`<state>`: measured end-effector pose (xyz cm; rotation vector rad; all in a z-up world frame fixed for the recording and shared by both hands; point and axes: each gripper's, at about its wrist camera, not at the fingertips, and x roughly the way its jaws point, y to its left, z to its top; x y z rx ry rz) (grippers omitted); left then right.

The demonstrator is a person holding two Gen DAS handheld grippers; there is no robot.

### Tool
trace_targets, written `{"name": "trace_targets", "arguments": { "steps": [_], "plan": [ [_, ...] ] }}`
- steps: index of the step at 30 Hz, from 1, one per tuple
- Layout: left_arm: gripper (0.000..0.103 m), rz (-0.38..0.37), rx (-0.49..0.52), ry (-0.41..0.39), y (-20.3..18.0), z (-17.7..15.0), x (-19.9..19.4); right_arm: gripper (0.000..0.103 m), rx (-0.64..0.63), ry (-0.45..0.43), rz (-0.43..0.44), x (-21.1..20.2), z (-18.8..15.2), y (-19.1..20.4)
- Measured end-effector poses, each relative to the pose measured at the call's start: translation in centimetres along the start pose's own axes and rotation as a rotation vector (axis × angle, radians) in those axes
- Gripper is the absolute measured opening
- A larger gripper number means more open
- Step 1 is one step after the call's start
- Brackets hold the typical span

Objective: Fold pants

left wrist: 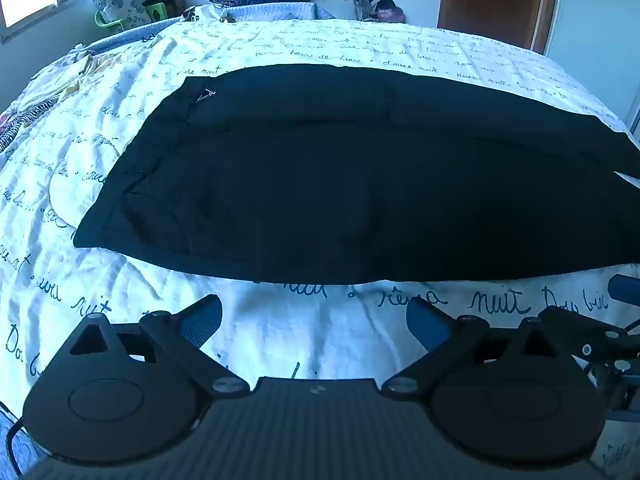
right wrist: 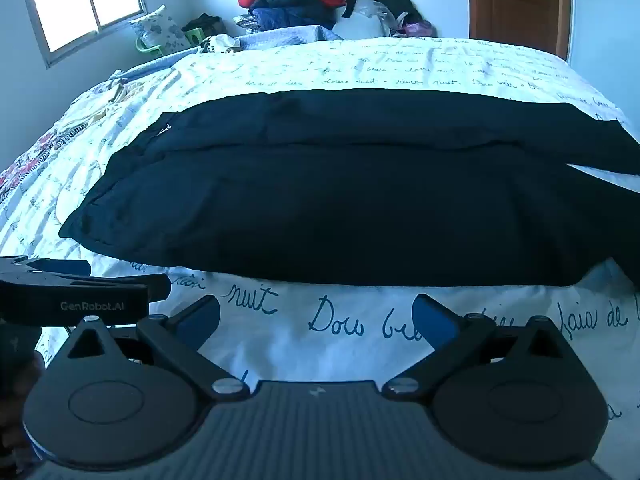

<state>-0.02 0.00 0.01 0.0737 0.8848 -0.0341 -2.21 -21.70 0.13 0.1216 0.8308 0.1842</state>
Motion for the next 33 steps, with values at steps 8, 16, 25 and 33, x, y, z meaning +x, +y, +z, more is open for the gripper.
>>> {"name": "trace_targets", "arguments": {
  "steps": [8, 16, 25, 33],
  "plan": [
    [0.099, 0.044, 0.03, 0.027, -0.41, 0.03, -0.02, 0.103, -0.005, 0.0, -0.007, 0.01, -0.1, 0.06],
    [0.099, 0.042, 0.04, 0.03, -0.53, -0.08, 0.37, 0.103, 0.001, 0.003, -0.004, 0.05, -0.11, -0.04],
    [0.096, 0.009, 0.018, 0.014, -0.36, -0.05, -0.02, 0.103, 0.002, 0.003, -0.004, 0.17, -0.28, -0.06],
    [0.097, 0.002, 0.011, 0.028, -0.38, -0.03, 0.23, 0.103, 0.002, 0.005, -0.003, 0.11, -0.27, -0.11]
  ]
}}
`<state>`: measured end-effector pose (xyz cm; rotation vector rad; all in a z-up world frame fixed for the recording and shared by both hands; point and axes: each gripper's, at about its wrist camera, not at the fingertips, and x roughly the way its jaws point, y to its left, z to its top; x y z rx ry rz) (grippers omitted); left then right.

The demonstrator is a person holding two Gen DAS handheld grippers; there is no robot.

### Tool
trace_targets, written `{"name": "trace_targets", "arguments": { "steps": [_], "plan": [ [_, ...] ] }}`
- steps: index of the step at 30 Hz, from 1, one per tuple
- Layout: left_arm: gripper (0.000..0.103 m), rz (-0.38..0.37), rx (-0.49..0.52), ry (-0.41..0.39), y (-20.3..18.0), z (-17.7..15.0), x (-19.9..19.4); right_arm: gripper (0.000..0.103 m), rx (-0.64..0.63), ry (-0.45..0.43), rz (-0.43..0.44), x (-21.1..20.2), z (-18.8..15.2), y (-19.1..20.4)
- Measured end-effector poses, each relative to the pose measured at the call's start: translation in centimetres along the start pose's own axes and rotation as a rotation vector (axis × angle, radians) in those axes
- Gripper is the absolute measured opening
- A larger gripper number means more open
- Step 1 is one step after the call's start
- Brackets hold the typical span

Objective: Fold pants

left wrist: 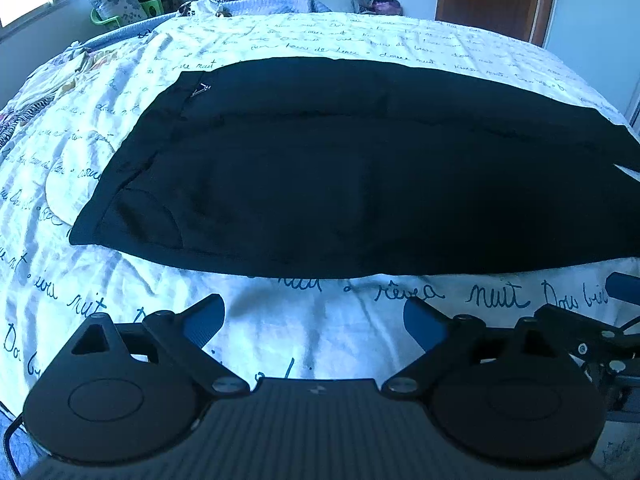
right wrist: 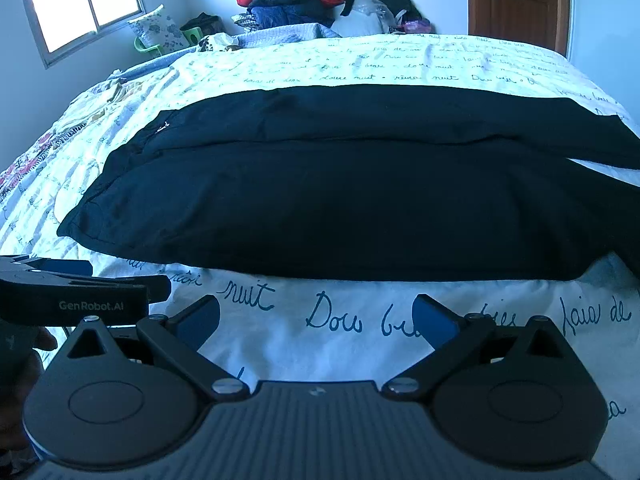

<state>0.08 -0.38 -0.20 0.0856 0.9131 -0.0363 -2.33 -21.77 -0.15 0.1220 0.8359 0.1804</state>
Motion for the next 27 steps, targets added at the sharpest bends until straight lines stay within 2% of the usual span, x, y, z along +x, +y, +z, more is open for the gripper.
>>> {"name": "trace_targets", "arguments": {
  "steps": [27],
  "plan": [
    [0.097, 0.007, 0.001, 0.023, 0.01, -0.1, 0.37, 0.103, 0.008, -0.004, 0.013, -0.1, 0.02, -0.35]
  ]
}}
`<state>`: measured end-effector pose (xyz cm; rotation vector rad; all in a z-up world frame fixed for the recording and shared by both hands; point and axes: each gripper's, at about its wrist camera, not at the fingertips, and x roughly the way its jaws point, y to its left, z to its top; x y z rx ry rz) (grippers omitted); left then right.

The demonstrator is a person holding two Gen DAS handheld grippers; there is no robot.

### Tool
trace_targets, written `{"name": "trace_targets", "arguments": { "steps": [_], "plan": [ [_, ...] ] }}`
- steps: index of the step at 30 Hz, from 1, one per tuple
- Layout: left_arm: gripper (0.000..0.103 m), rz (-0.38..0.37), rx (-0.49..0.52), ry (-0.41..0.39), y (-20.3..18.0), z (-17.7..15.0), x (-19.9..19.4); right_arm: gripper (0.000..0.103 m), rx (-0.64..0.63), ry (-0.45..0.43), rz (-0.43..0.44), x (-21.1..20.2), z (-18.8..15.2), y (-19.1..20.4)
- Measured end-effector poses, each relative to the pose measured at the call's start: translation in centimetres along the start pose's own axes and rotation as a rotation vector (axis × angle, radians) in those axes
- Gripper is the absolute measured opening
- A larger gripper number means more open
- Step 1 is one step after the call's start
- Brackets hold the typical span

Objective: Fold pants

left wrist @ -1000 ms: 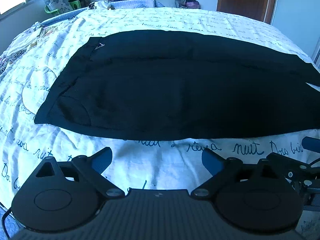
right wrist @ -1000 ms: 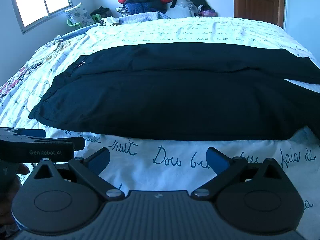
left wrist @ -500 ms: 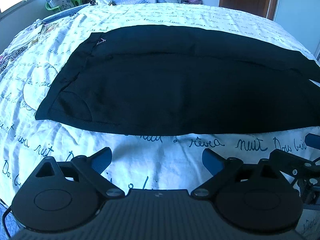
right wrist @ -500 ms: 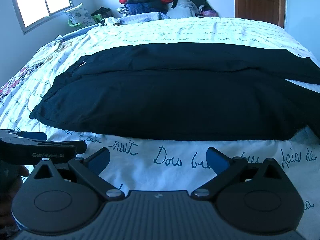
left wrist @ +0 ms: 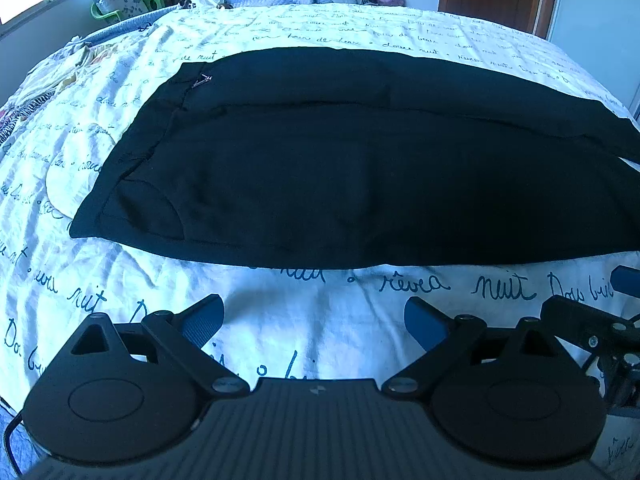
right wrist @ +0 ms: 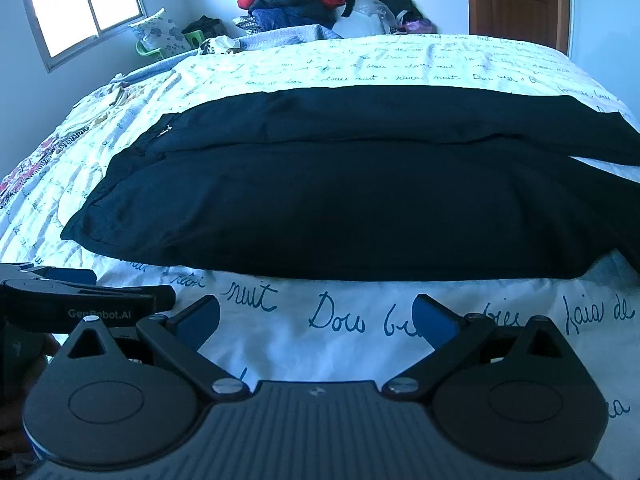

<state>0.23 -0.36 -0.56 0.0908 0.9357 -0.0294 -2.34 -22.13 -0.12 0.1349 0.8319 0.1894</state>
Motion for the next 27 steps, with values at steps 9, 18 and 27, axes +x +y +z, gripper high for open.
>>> {"name": "trace_targets", "arguments": {
  "steps": [9, 18, 27],
  "plan": [
    [0.097, 0.0, 0.006, 0.003, -0.09, -0.06, 0.09, 0.103, -0.02, -0.001, -0.005, -0.05, 0.01, 0.26],
    [0.097, 0.001, 0.014, 0.003, -0.24, -0.01, 0.2, 0.103, -0.026, -0.001, -0.007, 0.02, -0.03, 0.42],
    [0.097, 0.001, 0.021, -0.003, -0.26, 0.01, 0.16, 0.103, -0.037, -0.002, -0.005, 0.14, 0.01, 0.63]
  ]
}}
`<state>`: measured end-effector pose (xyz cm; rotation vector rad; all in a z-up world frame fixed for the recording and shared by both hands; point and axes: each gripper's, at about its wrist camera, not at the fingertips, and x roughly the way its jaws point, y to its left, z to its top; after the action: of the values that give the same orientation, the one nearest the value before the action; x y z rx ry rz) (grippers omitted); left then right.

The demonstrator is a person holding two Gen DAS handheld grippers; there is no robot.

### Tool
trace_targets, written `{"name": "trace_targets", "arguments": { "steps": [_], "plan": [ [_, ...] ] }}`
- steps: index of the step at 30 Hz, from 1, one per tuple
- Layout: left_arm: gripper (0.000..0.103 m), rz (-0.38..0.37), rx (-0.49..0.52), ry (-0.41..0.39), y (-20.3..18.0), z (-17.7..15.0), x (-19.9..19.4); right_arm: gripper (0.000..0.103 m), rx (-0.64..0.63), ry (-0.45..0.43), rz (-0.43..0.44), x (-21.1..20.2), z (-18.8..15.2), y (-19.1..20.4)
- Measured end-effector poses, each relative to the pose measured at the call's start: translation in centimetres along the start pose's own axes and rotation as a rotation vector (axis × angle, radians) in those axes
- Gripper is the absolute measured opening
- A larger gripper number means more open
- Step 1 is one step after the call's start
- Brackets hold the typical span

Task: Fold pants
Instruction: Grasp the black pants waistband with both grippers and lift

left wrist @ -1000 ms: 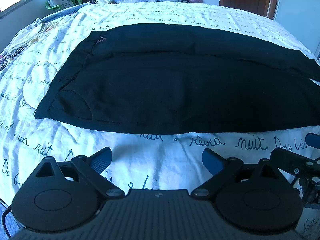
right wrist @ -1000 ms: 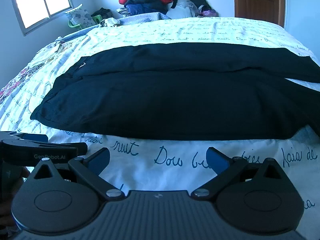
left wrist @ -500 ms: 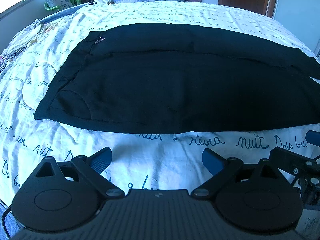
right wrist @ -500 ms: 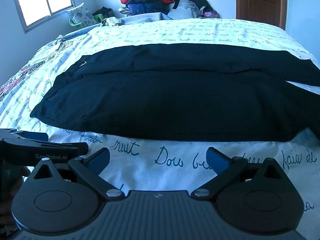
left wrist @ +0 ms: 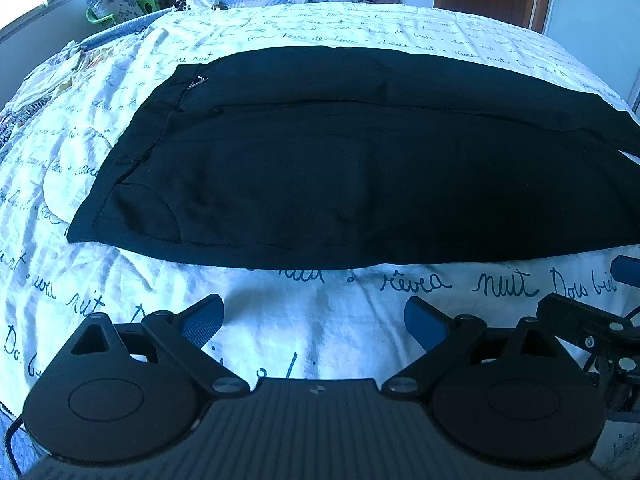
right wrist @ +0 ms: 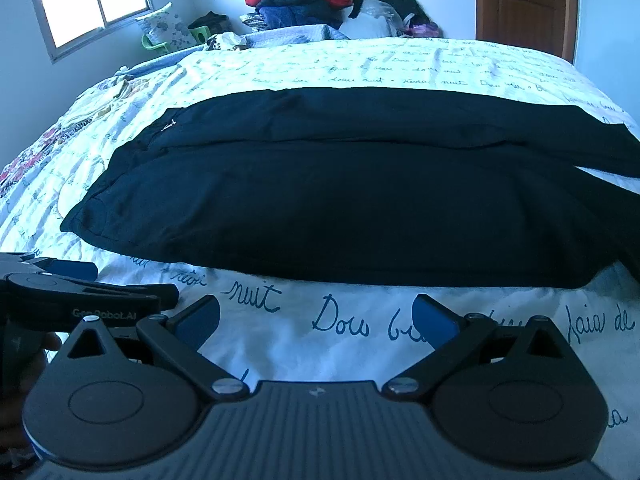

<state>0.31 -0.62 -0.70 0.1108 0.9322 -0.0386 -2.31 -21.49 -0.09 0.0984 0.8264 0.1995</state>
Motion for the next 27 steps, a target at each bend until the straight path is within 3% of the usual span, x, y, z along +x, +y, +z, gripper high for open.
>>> {"name": "trace_targets", "arguments": {
  "steps": [5, 9, 13, 18, 23, 25, 27],
  "plan": [
    [0.097, 0.018, 0.011, -0.043, 0.6, 0.7, -0.2, 0.103, -0.01, -0.001, 0.035, 0.3, 0.6, 0.1],
    [0.097, 0.02, 0.0, -0.055, 2.0, 2.0, 0.2, 0.103, -0.035, -0.02, 0.134, 0.6, 2.5, -0.3],
    [0.097, 0.075, -0.029, -0.099, 4.3, 4.0, 0.4, 0.103, -0.15, -0.027, 0.166, 1.6, 6.2, 0.4],
    [0.097, 0.098, -0.117, -0.101, 8.3, 6.6, 1.2, 0.103, -0.322, -0.096, 0.294, 4.5, 11.1, 1.6],
    [0.097, 0.127, -0.18, -0.114, 11.3, 8.7, 2.1, 0.103, -0.037, 0.037, 0.558, 12.6, 18.2, -0.4],
    [0.097, 0.125, -0.193, -0.112, 11.9, 9.4, 2.5, 0.103, 0.04, 0.049, 0.57, 15.9, 20.8, -0.7],
    [0.097, 0.123, -0.202, -0.107, 12.5, 10.1, 3.1, 0.102, 0.018, 0.039, 0.526, 18.8, 23.1, 0.0]
  ]
}}
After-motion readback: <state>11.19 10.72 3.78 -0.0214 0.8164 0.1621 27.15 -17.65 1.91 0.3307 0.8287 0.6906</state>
